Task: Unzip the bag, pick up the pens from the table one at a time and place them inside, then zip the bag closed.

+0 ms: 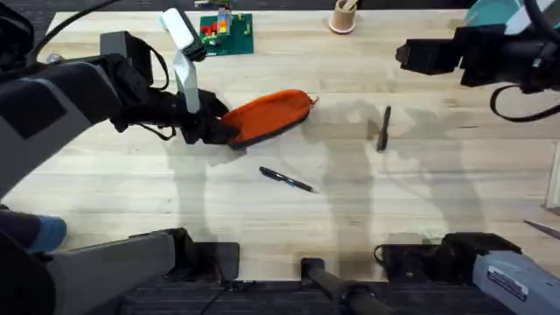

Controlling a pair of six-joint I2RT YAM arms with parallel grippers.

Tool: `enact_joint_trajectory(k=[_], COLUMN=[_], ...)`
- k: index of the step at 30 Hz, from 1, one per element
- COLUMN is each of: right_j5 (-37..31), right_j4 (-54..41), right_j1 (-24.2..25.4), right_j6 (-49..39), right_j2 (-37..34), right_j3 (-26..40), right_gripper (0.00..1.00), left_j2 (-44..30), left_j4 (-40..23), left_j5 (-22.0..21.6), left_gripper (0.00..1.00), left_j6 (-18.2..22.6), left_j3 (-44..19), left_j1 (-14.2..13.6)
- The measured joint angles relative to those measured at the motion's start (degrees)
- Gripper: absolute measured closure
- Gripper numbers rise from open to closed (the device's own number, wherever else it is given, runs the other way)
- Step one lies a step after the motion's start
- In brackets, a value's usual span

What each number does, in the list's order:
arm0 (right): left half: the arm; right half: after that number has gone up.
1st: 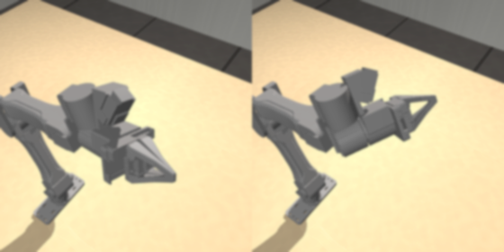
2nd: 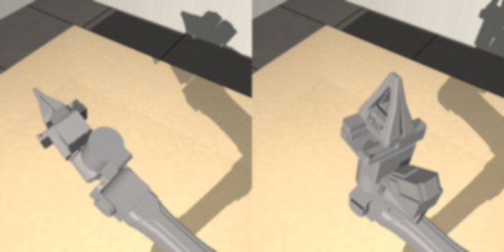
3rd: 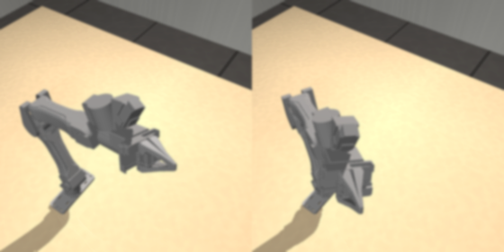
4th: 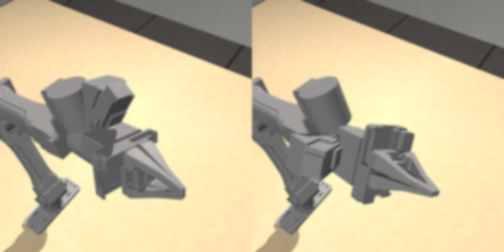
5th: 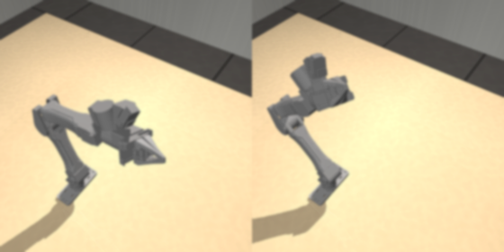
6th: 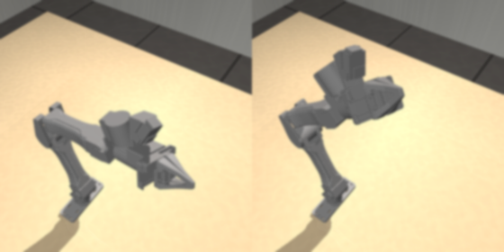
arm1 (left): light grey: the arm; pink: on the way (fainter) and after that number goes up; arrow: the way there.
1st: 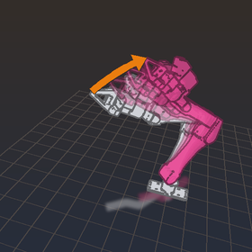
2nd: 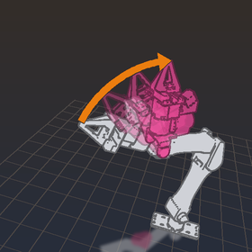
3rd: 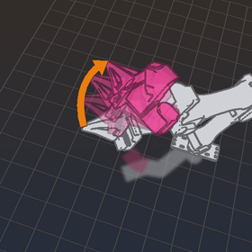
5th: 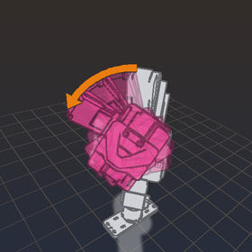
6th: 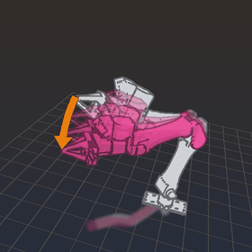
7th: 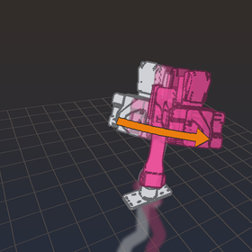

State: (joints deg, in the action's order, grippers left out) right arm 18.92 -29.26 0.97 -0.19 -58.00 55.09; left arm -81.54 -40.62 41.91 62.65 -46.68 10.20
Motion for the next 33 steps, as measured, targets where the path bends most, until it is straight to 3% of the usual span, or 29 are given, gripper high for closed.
enact_joint_trajectory(k=[3, 5, 12, 20, 28, 33], right_j5=[0.0, 0.0, 0.62, 11.33, 21.01, 23.29], right_j4=[0.0, 0.0, -0.31, 2.23, 0.56, -5.89], right_j1=[0.0, 0.0, 0.0, 0.02, 1.2, 1.2], right_j6=[0.0, 0.0, 0.25, -6.37, -17.06, -23.99], right_j2=[0.0, 0.0, 0.0, -1.49, -9.91, -17.56], right_j3=[0.0, 0.0, 0.0, 0.17, 2.18, 10.5], right_gripper=[0.005, 0.005, 0.006, 0.007, 0.009, 0.009], left_j2=[0.0, 0.0, -0.01, 0.0, -0.02, -0.02], left_j4=[0.37, 0.38, 0.39, 0.39, 0.39, 0.39], left_j5=[-0.11, -0.04, -0.04, -0.02, -0.01, 0.0], left_gripper=[0.891, 0.95, 0.959, 0.959, 0.959, 0.959], left_j6=[0.0, -0.01, -0.02, -0.02, -0.03, -0.02], left_j3=[0.0, 0.0, 0.0, 0.0, 0.0, 0.0], left_j1=[0.0, -0.04, -0.04, -0.04, -0.04, -0.04])
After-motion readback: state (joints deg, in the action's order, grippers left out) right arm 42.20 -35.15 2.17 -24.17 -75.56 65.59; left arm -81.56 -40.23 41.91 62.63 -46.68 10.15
